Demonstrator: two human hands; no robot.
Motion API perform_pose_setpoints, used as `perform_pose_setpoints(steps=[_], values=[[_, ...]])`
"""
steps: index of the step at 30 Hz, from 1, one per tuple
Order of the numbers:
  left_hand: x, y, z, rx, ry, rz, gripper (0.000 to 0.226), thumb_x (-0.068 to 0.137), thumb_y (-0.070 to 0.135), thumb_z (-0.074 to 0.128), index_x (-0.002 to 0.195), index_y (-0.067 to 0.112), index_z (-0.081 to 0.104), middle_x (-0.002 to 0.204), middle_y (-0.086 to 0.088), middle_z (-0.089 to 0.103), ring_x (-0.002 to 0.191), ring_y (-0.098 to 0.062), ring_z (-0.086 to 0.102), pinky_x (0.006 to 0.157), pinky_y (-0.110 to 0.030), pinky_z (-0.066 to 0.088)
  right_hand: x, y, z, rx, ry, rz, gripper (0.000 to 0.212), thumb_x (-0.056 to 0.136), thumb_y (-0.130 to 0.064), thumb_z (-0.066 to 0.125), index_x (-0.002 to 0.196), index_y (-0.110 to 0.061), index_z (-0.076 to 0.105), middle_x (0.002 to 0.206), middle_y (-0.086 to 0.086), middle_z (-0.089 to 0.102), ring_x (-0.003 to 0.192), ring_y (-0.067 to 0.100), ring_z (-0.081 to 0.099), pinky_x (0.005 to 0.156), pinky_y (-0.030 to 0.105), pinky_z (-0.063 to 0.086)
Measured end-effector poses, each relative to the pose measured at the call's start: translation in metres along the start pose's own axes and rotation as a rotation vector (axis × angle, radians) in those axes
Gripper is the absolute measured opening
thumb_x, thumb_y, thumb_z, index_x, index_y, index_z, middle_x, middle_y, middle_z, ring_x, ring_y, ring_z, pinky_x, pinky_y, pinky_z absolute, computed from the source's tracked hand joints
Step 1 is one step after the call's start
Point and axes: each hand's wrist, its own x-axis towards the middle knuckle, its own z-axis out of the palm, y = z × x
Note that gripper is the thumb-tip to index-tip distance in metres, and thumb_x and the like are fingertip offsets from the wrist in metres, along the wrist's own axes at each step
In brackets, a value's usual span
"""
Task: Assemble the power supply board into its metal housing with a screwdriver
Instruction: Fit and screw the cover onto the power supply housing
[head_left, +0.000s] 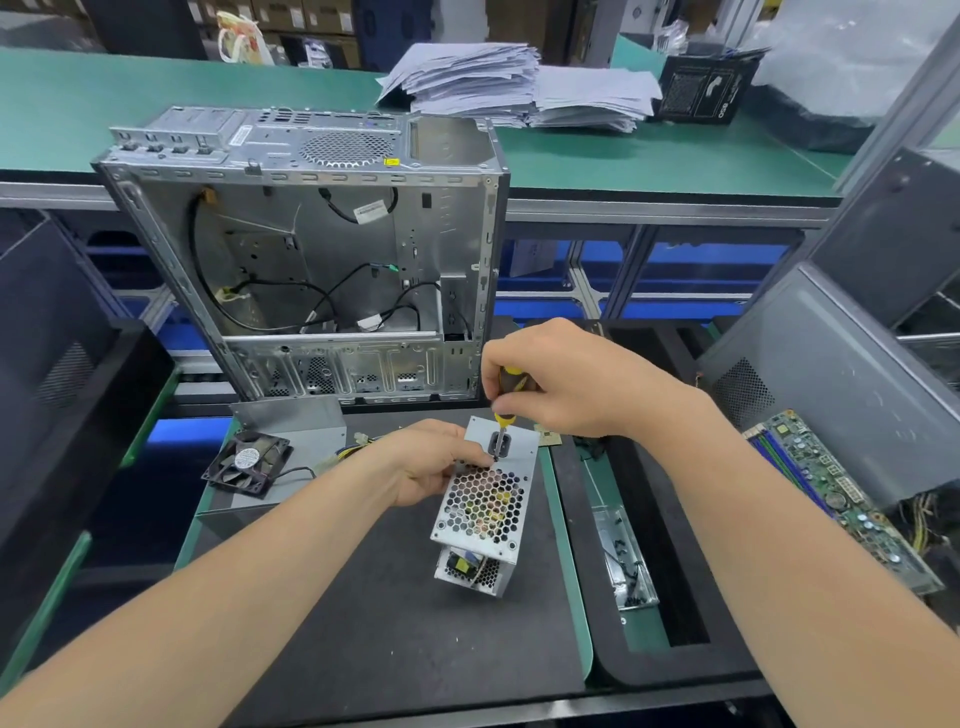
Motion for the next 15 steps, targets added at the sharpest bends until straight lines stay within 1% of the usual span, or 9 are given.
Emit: perform_pose_setpoints(steps=[1, 4, 5, 7, 9, 11, 13, 14, 15], values=[[0.000, 0.000, 0.000, 0.001, -0.003, -0.001, 0.010, 0.092, -0.004, 0.068, 0.092, 0.006, 0.071, 0.087, -0.012, 0.078, 0.067, -0.015, 0.074, 0.059, -0.026, 0.058, 0.001, -0.001, 0.002, -0.011, 0.025, 0.003, 0.011, 0.097, -0.036, 0.071, 0.097, -0.027, 0.063, 0.082, -0.017, 0.060, 0.079, -0.002, 0.056, 0.065, 0.021, 0.044], [-0.001, 0.000, 0.000, -0.006, 0.004, -0.001, 0.010, 0.092, -0.004, 0.068, 0.089, 0.006, 0.071, 0.088, -0.013, 0.078, 0.069, -0.017, 0.075, 0.058, -0.026, 0.058, 0.004, -0.003, 0.010, -0.058, 0.095, 0.080, 0.028, 0.096, -0.051, 0.067, 0.089, -0.024, 0.061, 0.068, -0.010, 0.058, 0.065, 0.007, 0.055, 0.059, 0.034, 0.050], [0.000, 0.000, 0.000, -0.008, 0.010, -0.003, 0.011, 0.091, -0.004, 0.069, 0.088, 0.006, 0.070, 0.087, -0.013, 0.078, 0.068, -0.017, 0.074, 0.058, -0.026, 0.058, 0.006, -0.004, 0.012, -0.078, 0.122, 0.110, 0.032, 0.096, -0.052, 0.065, 0.086, -0.023, 0.059, 0.064, -0.009, 0.056, 0.061, 0.008, 0.053, 0.057, 0.036, 0.050], [0.001, 0.000, 0.000, -0.007, 0.020, -0.007, 0.009, 0.091, -0.004, 0.069, 0.090, 0.005, 0.070, 0.088, -0.014, 0.077, 0.070, -0.018, 0.074, 0.060, -0.028, 0.059, 0.009, -0.005, 0.017, -0.123, 0.185, 0.170, 0.038, 0.098, -0.051, 0.063, 0.075, -0.023, 0.053, 0.057, -0.007, 0.050, 0.055, 0.008, 0.046, 0.055, 0.034, 0.045], [0.002, -0.001, 0.000, -0.005, 0.027, -0.009, 0.009, 0.091, -0.004, 0.069, 0.097, 0.002, 0.070, 0.092, -0.016, 0.077, 0.072, -0.019, 0.074, 0.063, -0.030, 0.059, 0.011, -0.010, 0.022, -0.224, 0.256, 0.238, 0.049, 0.100, -0.049, 0.058, 0.062, -0.024, 0.040, 0.053, -0.006, 0.042, 0.051, 0.010, 0.039, 0.055, 0.032, 0.040], [0.003, -0.001, 0.000, -0.004, 0.036, -0.011, 0.012, 0.090, -0.004, 0.069, 0.101, 0.001, 0.070, 0.091, -0.015, 0.077, 0.071, -0.019, 0.074, 0.062, -0.030, 0.059, 0.011, -0.016, 0.028, -0.312, 0.329, 0.299, 0.056, 0.102, -0.050, 0.050, 0.057, -0.022, 0.034, 0.051, -0.006, 0.038, 0.052, 0.019, 0.043, 0.056, 0.033, 0.044], [0.003, -0.001, 0.000, -0.008, 0.031, -0.011, 0.010, 0.090, -0.004, 0.069, 0.097, 0.003, 0.069, 0.087, -0.013, 0.077, 0.068, -0.017, 0.074, 0.060, -0.028, 0.059, 0.011, -0.019, 0.030, -0.312, 0.372, 0.312, 0.055, 0.104, -0.052, 0.047, 0.058, -0.022, 0.043, 0.054, -0.005, 0.040, 0.058, 0.024, 0.052, 0.058, 0.034, 0.049], [0.003, -0.001, 0.000, -0.004, 0.028, -0.009, 0.009, 0.091, -0.004, 0.069, 0.095, 0.004, 0.069, 0.086, -0.012, 0.077, 0.067, -0.016, 0.074, 0.059, -0.027, 0.058, 0.011, -0.017, 0.030, -0.280, 0.357, 0.290, 0.049, 0.103, -0.053, 0.049, 0.064, -0.023, 0.052, 0.059, -0.006, 0.046, 0.063, 0.023, 0.056, 0.060, 0.036, 0.051], [0.003, -0.001, -0.001, 0.004, 0.025, -0.005, 0.009, 0.091, -0.004, 0.069, 0.092, 0.005, 0.070, 0.085, -0.011, 0.077, 0.067, -0.016, 0.073, 0.059, -0.026, 0.058, 0.010, -0.015, 0.028, -0.208, 0.317, 0.247, 0.040, 0.102, -0.050, 0.052, 0.073, -0.024, 0.060, 0.069, -0.006, 0.053, 0.070, 0.021, 0.059, 0.065, 0.038, 0.054]])
